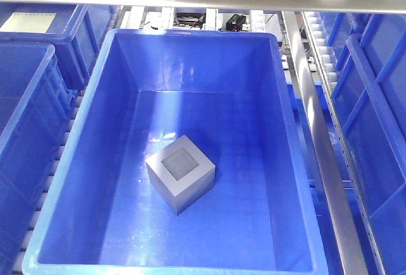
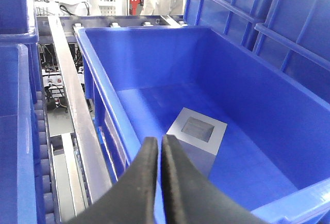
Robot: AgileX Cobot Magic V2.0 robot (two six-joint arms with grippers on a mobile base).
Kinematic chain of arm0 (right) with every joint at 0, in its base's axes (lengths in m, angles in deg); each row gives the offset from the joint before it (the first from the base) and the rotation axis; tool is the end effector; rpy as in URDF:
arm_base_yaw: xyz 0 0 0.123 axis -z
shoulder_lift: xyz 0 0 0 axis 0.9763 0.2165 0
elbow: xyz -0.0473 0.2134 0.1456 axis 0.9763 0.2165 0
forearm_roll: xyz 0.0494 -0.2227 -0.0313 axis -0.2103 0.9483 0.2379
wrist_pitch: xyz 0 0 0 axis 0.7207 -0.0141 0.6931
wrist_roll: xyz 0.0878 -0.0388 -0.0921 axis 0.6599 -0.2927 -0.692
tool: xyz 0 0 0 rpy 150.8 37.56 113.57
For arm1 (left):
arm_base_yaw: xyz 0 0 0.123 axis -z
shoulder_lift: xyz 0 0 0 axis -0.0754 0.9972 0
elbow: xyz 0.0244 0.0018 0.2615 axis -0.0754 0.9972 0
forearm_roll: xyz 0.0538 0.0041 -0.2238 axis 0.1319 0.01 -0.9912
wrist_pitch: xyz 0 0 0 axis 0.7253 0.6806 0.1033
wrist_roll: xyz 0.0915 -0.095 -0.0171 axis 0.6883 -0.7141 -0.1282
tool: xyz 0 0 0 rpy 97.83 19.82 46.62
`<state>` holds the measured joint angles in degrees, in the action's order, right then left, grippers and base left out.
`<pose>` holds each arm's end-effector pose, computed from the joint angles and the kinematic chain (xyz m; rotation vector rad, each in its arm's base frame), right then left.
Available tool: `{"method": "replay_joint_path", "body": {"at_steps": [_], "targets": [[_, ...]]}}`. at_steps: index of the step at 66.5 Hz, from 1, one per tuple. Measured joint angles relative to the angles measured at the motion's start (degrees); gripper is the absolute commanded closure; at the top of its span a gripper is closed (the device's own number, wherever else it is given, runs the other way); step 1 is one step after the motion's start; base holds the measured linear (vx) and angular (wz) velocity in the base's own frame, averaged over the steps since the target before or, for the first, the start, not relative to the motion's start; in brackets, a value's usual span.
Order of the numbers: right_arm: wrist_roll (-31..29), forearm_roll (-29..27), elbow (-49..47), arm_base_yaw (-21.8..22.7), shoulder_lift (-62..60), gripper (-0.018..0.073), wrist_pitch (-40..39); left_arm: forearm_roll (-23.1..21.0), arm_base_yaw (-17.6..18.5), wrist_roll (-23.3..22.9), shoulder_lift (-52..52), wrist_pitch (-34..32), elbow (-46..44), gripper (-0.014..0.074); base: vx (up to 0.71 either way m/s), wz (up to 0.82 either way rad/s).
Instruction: Sort gray base to blue bin
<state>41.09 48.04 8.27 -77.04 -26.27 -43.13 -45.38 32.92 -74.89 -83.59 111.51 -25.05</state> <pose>0.0981 -0.0019 0.1809 -0.0278 1.6948 -0.0493 0.0646 -0.0265 0.2823 0.2949 1.6883 -0.3990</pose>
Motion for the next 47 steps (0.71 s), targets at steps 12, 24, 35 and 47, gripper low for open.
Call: {"method": "replay_joint_path", "body": {"at_steps": [12,24,35,47], "targets": [[0.0,0.0,0.0,0.0,0.0,0.0564,0.0,0.83,-1.4,0.05,0.0,-5.9,2.09,0.0605,0.0,0.0],[0.0,0.0,0.0,0.0,0.0,0.0564,0.0,1.06,-10.7,0.05,0.0,-15.86,9.84,0.0605,0.0,0.0],[0.0,0.0,0.0,0.0,0.0,0.0564,0.0,0.48,-19.8,0.05,0.0,-21.81,16.55,0.0605,0.0,0.0],[0.3,0.0,0.0,0.0,0.0,0.0564,0.0,0.19,-27.07,0.05,-0.13,-30.82,25.1,0.0605,0.0,0.0]]}}
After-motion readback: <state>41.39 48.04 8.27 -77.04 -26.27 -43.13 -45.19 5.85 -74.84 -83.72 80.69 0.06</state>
